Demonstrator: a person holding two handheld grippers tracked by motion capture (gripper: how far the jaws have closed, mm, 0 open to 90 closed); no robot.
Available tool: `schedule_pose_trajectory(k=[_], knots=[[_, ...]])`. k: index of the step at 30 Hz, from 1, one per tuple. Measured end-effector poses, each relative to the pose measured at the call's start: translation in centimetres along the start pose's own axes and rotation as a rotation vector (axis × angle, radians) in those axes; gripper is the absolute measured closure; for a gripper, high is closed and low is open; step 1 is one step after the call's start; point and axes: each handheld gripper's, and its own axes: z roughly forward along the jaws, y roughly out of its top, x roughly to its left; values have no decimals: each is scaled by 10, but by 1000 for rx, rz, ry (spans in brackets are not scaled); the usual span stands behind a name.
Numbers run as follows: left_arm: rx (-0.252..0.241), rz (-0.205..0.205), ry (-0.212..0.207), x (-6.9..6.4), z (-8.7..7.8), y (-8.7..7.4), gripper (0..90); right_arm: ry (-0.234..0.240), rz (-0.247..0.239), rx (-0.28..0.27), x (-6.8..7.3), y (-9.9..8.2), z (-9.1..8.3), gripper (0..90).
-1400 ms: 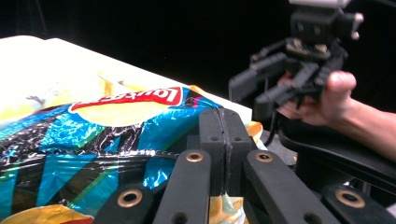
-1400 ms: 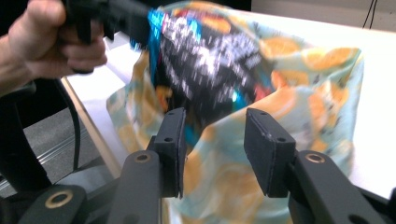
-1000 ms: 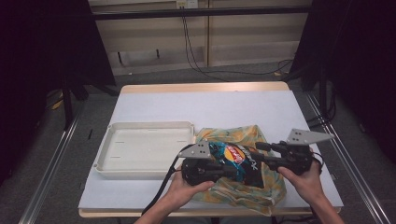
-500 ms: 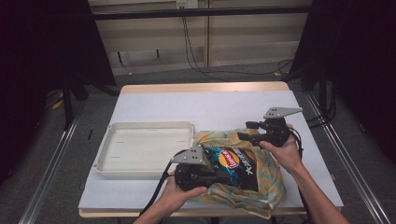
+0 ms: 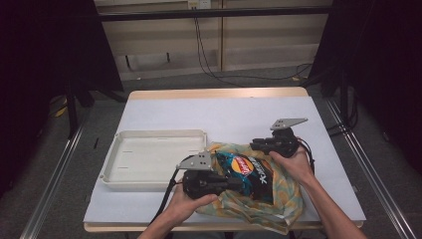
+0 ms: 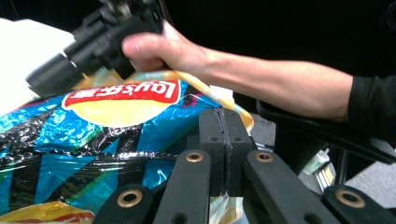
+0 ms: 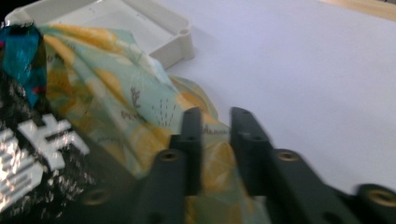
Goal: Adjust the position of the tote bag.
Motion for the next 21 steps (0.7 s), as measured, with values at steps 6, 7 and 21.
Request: schedule_pose_trajectory(k=[6,7,21], knots=[[-63,12,33,0,-10,18,896,-14,-4,-22,-2,-2,-18,900],[-73,14,36,1,-12,22,896,-18,2,-25,-3,-4,-22,900],[-192,58,88,10,-29,75,896,-42,1,-78,-14,-14,-55,900]])
